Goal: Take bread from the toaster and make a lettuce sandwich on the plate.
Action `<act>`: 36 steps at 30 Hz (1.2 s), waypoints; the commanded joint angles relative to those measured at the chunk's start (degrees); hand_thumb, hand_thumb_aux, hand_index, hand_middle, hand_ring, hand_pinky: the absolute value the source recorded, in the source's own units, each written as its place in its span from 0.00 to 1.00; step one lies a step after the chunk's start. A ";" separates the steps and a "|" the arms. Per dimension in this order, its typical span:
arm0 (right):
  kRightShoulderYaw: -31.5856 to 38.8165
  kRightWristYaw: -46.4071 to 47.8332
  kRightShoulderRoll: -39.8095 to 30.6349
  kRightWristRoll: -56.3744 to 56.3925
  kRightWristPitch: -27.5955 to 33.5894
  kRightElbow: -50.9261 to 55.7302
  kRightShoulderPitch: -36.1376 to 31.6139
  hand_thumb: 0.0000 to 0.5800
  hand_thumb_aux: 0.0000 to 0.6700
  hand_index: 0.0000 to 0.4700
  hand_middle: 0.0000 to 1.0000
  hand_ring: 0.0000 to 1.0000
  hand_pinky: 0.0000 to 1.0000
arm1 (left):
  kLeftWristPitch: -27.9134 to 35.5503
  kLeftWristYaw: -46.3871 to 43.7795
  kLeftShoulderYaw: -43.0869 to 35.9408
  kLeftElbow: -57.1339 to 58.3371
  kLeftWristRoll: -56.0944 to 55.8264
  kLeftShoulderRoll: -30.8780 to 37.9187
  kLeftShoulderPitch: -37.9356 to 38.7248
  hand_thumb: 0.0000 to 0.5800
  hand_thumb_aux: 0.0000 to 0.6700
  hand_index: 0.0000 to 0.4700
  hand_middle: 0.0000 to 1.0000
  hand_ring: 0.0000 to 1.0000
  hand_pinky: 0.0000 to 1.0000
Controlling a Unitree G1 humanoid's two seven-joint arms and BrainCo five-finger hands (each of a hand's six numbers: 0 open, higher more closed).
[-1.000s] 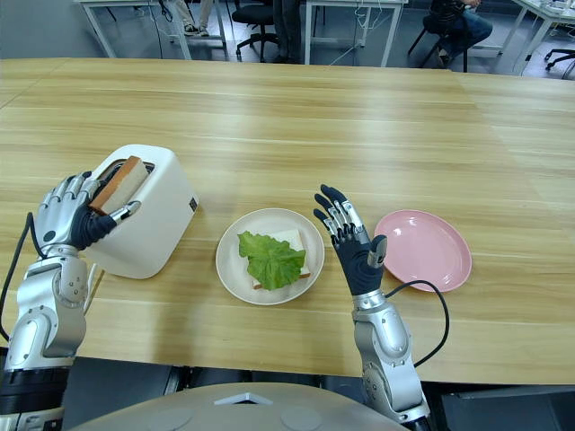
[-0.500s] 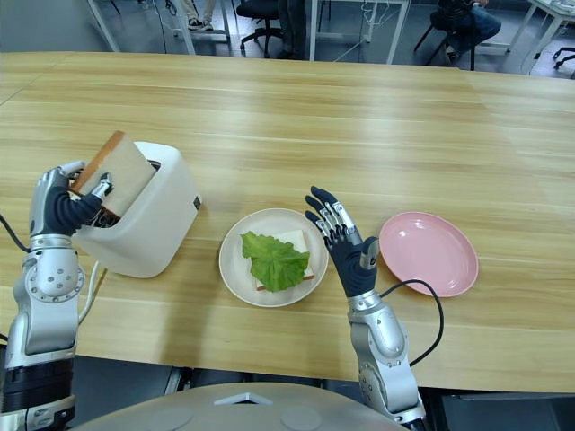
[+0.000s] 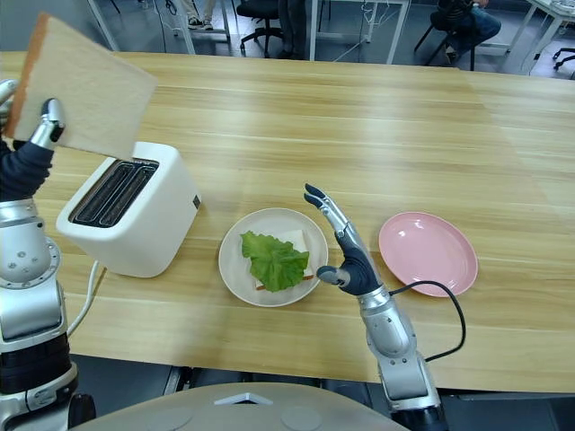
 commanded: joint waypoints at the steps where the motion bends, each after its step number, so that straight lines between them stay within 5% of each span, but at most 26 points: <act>1: -2.17 -14.06 -2.57 -19.83 -3.09 -4.79 0.74 0.00 0.00 0.00 0.00 0.00 0.00 | 5.72 -11.63 -9.79 0.87 -6.48 0.34 0.20 1.00 1.00 0.98 1.00 1.00 1.00; 14: 5.58 -26.84 -15.06 -37.35 -1.08 -7.48 1.29 0.00 0.00 0.00 0.00 0.00 0.00 | 11.24 -35.08 -27.74 21.83 -12.13 2.30 -6.59 1.00 1.00 0.98 1.00 1.00 1.00; 22: 13.17 -15.69 -16.36 -33.77 3.61 3.30 -3.35 0.00 0.00 0.00 0.00 0.00 0.00 | 8.40 -37.60 -33.52 40.23 -8.92 -0.51 -12.63 1.00 1.00 0.98 1.00 1.00 1.00; 36: 21.52 0.04 -14.91 -27.58 14.30 16.80 -9.41 0.00 0.00 0.00 0.00 0.00 0.00 | 4.37 -33.69 -34.96 51.08 -2.53 -1.32 -14.06 1.00 1.00 0.98 1.00 1.00 1.00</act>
